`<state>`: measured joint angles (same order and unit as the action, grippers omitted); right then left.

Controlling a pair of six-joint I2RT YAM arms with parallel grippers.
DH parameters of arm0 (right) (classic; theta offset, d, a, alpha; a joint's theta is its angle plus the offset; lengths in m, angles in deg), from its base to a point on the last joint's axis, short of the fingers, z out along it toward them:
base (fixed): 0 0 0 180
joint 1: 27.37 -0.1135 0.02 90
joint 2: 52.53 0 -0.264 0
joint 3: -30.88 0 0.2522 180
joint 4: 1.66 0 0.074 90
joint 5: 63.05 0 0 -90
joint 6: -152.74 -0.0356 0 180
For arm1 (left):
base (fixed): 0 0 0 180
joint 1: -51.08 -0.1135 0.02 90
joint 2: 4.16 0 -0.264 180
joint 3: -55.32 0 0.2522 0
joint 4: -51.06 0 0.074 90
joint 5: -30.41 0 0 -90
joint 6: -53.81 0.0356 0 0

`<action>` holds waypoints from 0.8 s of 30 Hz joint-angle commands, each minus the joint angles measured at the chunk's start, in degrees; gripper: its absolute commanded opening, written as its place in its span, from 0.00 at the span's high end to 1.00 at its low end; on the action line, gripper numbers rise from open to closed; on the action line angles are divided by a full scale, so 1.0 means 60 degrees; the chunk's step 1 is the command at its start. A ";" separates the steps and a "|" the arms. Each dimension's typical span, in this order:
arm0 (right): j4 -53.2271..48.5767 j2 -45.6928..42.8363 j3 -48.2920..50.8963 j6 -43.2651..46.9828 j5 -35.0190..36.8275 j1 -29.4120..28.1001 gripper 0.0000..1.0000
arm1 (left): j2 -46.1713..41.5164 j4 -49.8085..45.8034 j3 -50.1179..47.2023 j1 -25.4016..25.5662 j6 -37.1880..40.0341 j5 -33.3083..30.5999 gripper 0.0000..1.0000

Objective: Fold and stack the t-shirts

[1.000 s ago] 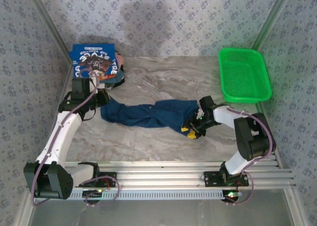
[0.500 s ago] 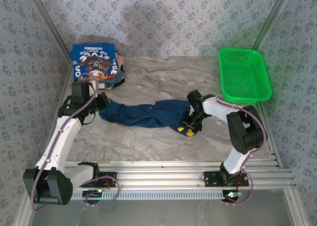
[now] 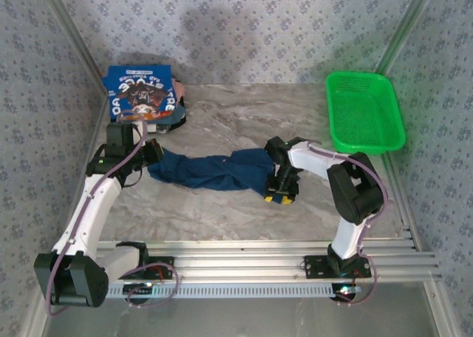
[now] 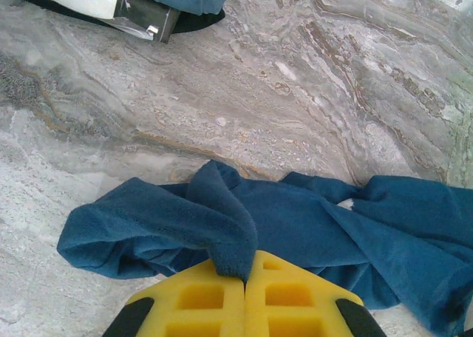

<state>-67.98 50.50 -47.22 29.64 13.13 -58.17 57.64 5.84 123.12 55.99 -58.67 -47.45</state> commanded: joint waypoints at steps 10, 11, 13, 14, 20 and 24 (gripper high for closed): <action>-0.0270 0.0419 -0.0395 0.0101 0.1276 -0.0316 0.46 | -0.0134 -0.0030 0.0093 -0.0029 0.0158 -0.0070 1.00; -0.0271 0.0455 -0.0407 0.0094 0.1318 -0.0317 0.46 | -0.0134 -0.0037 0.0086 -0.0044 0.0158 -0.0078 1.00; -0.0225 0.0607 -0.0521 0.0151 0.1401 -0.0314 0.46 | -0.0120 -0.0032 0.0075 -0.0038 0.0145 -0.0076 1.00; -0.0212 0.0747 -0.0572 0.0224 0.1441 -0.0326 0.46 | -0.0119 -0.0033 0.0075 -0.0041 0.0143 -0.0075 1.00; 0.0303 0.1152 -0.0542 0.0141 0.1243 -0.0339 0.57 | -0.0119 -0.0068 0.0104 -0.0042 0.0172 -0.0116 1.00; 0.0456 0.1080 -0.0097 0.0020 0.1189 -0.0260 0.81 | -0.0149 -0.0113 0.0104 -0.0092 0.0172 -0.0134 1.00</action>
<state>-70.45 54.63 -50.13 30.36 21.45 -59.53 57.64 5.82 123.12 55.97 -58.67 -47.45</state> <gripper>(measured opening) 0.228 0.041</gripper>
